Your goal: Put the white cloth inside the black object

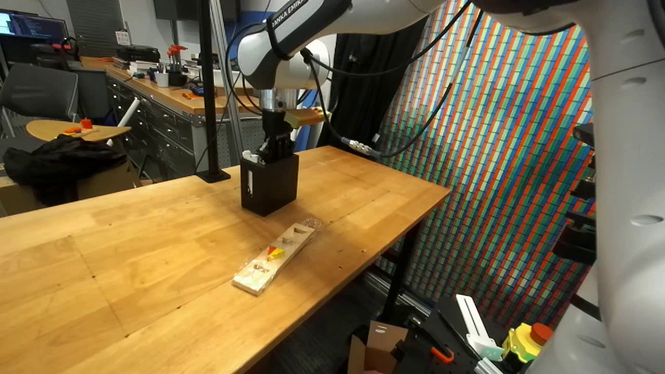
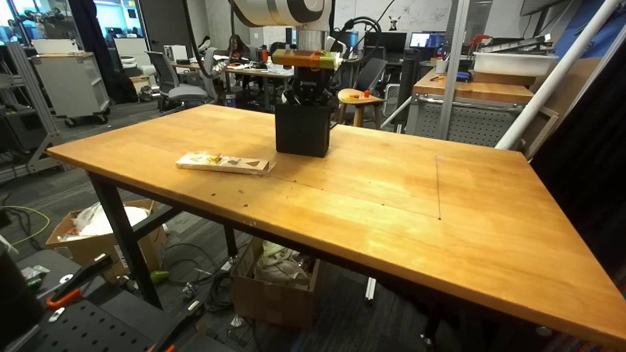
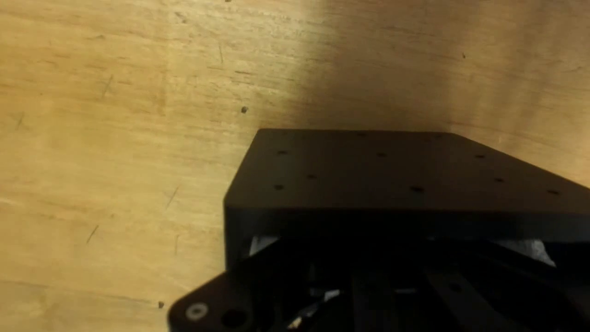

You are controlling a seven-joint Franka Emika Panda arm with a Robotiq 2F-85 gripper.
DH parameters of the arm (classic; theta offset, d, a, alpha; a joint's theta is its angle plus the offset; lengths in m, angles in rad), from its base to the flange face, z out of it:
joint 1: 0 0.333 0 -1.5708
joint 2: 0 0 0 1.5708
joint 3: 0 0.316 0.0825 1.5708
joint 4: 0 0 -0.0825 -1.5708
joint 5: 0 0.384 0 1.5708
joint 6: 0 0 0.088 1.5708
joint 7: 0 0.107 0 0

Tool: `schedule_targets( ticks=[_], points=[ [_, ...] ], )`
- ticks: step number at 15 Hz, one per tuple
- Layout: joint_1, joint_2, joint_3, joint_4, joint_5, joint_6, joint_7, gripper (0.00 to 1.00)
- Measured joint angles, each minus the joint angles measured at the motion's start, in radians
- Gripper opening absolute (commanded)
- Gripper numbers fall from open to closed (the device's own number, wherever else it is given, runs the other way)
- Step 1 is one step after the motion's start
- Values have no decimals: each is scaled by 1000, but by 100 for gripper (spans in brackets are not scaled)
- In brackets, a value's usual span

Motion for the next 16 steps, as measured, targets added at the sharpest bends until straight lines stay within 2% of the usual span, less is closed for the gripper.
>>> schedule_targets(
  ticks=[6,10,16],
  points=[
    [-25,70,5,92,38,-108,-22,0],
    [-28,83,5,118,40,-136,-22,0],
    [9,46,5,123,-55,-134,5,0]
  ],
)
